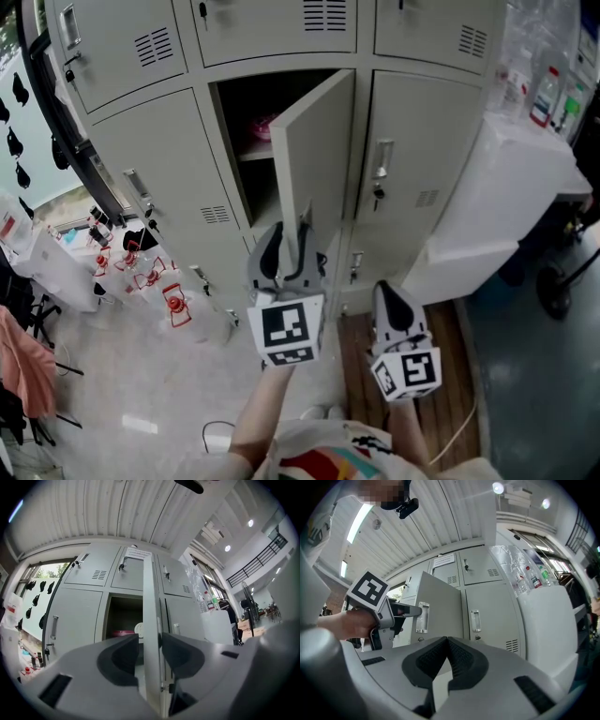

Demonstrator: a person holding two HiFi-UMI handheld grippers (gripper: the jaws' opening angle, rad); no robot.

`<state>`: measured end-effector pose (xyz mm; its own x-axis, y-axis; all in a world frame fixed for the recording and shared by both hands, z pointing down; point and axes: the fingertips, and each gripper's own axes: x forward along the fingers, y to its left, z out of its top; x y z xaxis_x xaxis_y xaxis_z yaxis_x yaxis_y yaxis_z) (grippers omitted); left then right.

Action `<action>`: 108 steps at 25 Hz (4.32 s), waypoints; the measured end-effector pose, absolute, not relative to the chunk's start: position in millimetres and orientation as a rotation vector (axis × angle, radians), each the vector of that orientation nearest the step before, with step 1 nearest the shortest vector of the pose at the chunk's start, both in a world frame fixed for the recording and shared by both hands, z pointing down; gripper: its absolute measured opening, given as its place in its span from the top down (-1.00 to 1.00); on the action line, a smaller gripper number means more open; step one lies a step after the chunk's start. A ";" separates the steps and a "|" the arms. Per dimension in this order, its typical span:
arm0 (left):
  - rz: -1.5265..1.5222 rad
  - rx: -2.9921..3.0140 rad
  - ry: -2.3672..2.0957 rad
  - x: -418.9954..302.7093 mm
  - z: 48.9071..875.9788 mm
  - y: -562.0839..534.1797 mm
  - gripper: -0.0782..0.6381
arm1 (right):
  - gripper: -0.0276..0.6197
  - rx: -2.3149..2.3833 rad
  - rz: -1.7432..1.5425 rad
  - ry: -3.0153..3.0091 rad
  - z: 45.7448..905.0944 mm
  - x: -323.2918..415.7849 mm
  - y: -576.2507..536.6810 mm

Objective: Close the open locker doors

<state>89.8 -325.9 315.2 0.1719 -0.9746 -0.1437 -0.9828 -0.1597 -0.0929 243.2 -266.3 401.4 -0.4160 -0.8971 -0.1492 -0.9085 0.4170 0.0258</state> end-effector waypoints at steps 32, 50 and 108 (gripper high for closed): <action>0.035 -2.193 2.061 28.2 318.9 -352.7 0.50 | 0.90 -1.624 0.119 2.611 413.4 219.8 -276.2; 0.011 -2.257 2.112 -12.0 322.8 -396.7 0.57 | 0.90 -1.588 0.085 2.677 419.0 187.0 -288.0; -0.118 -2.216 2.255 -38.5 326.7 -510.9 0.18 | 0.90 -1.731 0.062 2.610 413.8 222.0 -300.2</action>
<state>-38.5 -510.9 326.7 -0.0188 -0.9975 0.0684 -0.9992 0.0162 -0.0377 222.0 -300.2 413.8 -0.3890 -0.9208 -0.0292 -0.9211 0.3883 0.0280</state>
